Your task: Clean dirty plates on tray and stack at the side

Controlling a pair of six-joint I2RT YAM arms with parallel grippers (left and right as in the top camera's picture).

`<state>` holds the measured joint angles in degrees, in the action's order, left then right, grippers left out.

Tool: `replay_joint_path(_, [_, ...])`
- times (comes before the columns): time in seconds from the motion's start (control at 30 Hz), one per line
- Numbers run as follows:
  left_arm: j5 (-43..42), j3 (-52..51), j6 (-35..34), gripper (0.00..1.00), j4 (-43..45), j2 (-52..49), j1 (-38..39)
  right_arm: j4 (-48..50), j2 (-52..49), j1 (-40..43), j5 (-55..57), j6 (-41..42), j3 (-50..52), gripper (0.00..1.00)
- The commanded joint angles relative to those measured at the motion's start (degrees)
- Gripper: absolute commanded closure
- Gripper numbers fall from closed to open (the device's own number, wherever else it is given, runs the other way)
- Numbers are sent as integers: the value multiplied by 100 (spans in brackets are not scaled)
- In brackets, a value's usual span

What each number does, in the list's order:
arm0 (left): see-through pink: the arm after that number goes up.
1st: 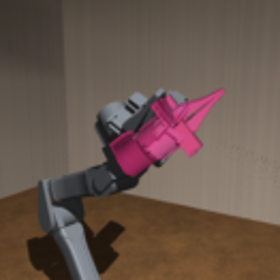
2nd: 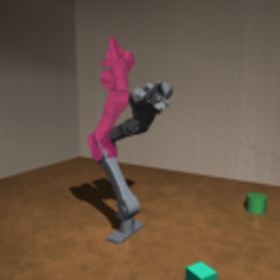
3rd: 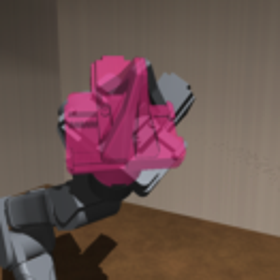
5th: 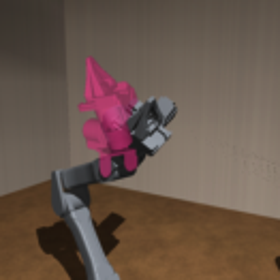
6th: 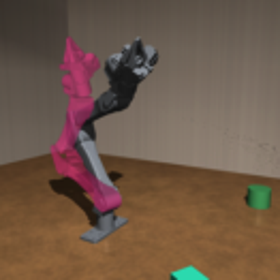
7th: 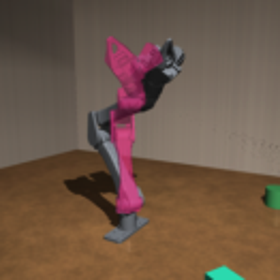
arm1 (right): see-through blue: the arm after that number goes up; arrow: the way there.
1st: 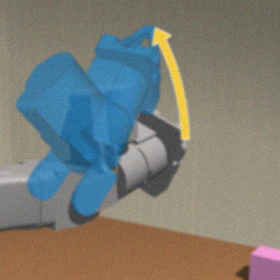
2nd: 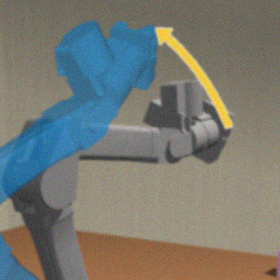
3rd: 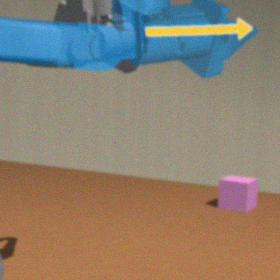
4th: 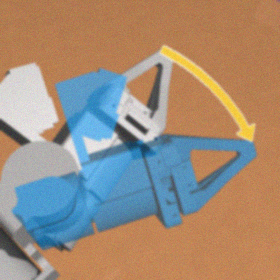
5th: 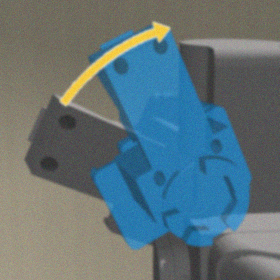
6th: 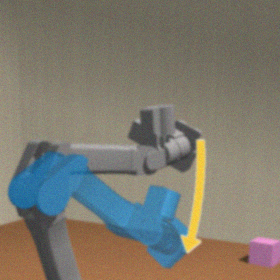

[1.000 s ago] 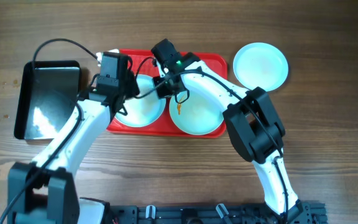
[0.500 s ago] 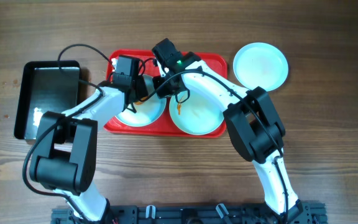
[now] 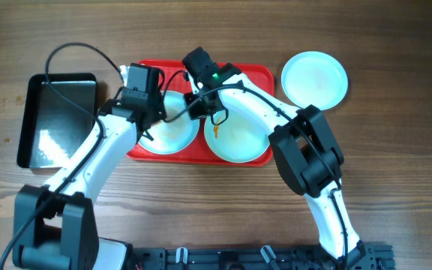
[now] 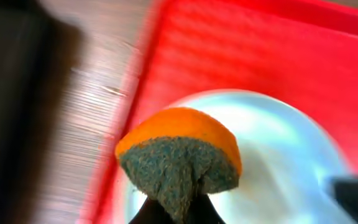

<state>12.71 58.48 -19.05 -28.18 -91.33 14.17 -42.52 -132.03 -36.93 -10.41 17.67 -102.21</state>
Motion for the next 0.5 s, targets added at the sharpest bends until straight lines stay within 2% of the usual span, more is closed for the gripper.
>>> replay_joint_path(0.0, [-1703,-76,-422,96,4,-487,24,-28,-94,31,157,-111,-42,96])
replay_joint_path(0.13, [-1521,-225,-387,96,-76,-1115,20,-42,-94,31,157,-109,-42,96])
replay_joint_path(0.23, [-304,-225,-387,96,-439,-1152,20,-39,-94,31,160,-111,-42,96])
replay_joint_path(0.33, [1585,-223,-387,96,-872,-1141,20,-37,-94,31,162,-114,-42,96])
replay_joint_path(0.37, [1891,-221,-385,96,-874,-1126,20,-35,-94,31,160,-114,-42,95])
replay_joint_path(0.47, [1996,4,-120,96,-874,-946,17,-31,-94,31,164,-116,-42,96])
